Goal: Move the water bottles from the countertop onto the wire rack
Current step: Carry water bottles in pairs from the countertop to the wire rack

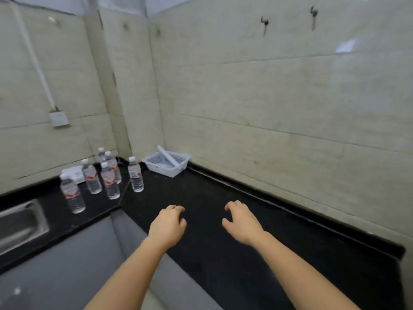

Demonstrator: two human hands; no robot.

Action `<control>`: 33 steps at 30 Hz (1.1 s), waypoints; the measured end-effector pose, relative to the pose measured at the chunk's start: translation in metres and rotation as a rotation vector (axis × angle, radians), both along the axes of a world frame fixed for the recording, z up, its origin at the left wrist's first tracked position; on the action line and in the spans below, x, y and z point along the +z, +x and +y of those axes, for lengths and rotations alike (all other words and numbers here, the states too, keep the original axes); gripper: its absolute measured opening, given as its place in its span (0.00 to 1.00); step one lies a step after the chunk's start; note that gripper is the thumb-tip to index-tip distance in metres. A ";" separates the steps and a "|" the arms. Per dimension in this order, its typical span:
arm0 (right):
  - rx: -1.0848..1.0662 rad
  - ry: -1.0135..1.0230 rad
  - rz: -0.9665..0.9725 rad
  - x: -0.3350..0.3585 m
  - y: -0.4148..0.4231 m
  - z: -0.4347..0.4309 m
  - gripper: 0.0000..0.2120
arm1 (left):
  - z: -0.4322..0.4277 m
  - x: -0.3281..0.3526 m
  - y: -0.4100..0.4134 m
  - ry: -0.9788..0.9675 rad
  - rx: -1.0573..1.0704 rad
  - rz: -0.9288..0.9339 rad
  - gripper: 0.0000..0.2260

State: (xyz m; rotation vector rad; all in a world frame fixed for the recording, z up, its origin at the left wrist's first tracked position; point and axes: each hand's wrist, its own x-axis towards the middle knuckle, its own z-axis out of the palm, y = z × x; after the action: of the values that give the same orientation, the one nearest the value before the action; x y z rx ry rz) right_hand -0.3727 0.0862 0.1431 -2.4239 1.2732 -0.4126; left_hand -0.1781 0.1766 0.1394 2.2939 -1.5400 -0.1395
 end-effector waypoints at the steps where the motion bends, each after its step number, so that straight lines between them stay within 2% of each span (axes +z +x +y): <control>1: 0.041 0.005 0.009 -0.002 0.027 0.000 0.20 | 0.006 -0.002 0.024 0.003 0.043 0.013 0.19; 9: 0.284 0.029 0.071 -0.016 0.227 -0.023 0.21 | 0.022 -0.024 0.185 0.019 0.291 0.092 0.19; 19: 0.406 0.139 0.050 -0.029 0.447 -0.120 0.18 | -0.042 -0.036 0.377 0.022 0.467 0.164 0.18; 26: 0.356 0.219 0.069 -0.053 0.544 -0.169 0.17 | -0.088 -0.058 0.472 0.059 0.533 0.259 0.19; 33: 0.074 0.327 -0.027 -0.085 0.619 -0.215 0.22 | -0.154 -0.083 0.542 0.069 0.463 0.401 0.24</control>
State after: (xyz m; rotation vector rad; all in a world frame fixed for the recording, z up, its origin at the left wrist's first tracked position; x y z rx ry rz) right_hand 0.2464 -0.1286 0.0582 -2.1734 1.1359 -0.1970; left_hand 0.3643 0.0228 0.0560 2.4189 -0.8010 -0.4965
